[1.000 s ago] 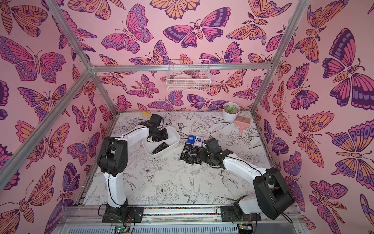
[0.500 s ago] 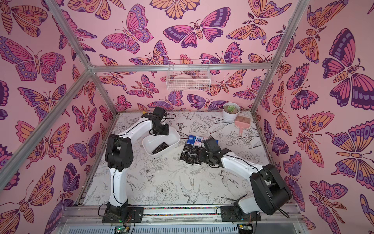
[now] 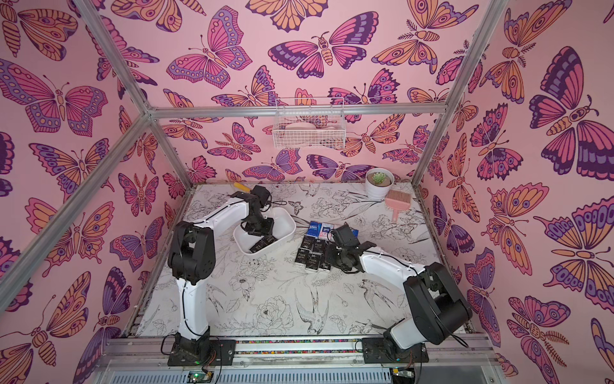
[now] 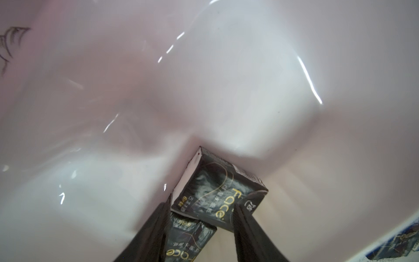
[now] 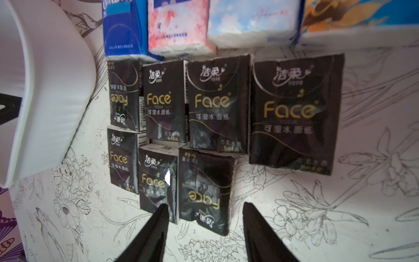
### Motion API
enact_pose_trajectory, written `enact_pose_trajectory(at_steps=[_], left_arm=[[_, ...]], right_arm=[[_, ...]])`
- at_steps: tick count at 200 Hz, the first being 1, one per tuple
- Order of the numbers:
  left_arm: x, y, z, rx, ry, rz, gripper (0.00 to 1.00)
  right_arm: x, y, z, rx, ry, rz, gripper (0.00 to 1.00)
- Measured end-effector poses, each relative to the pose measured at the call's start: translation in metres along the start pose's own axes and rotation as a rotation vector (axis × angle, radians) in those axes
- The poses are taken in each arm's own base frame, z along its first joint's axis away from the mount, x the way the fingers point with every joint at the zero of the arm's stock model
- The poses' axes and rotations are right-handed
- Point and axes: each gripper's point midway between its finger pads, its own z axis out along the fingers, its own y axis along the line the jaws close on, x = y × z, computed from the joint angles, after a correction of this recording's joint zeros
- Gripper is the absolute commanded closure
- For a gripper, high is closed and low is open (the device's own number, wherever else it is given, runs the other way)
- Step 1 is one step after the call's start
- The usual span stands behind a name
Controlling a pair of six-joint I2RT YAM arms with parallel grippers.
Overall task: Take the pocket tissues out of the storage box
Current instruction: Pick up the pocket tissues from the storage box.
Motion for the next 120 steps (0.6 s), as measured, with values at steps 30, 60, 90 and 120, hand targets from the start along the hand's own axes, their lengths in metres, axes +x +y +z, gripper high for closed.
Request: enact_pose_trajectory(at_steps=[30, 60, 90, 120], left_arm=[[0.005, 0.006, 0.020, -0.027, 0.041, -0.018, 0.70], [0.003, 0.009, 0.018, -0.028, 0.035, -0.044, 0.87], [0.001, 0.013, 0.010, -0.007, 0.007, -0.074, 0.96], [-0.006, 0.016, -0.015, 0.002, -0.059, -0.099, 0.99]], right_arm=[[0.001, 0.000, 0.000, -0.003, 0.003, -0.002, 0.43], [0.001, 0.001, 0.000, -0.005, 0.005, -0.003, 0.44], [0.001, 0.001, 0.000, -0.008, 0.007, -0.003, 0.44], [0.000, 0.003, -0.003, -0.014, 0.001, -0.004, 0.44]])
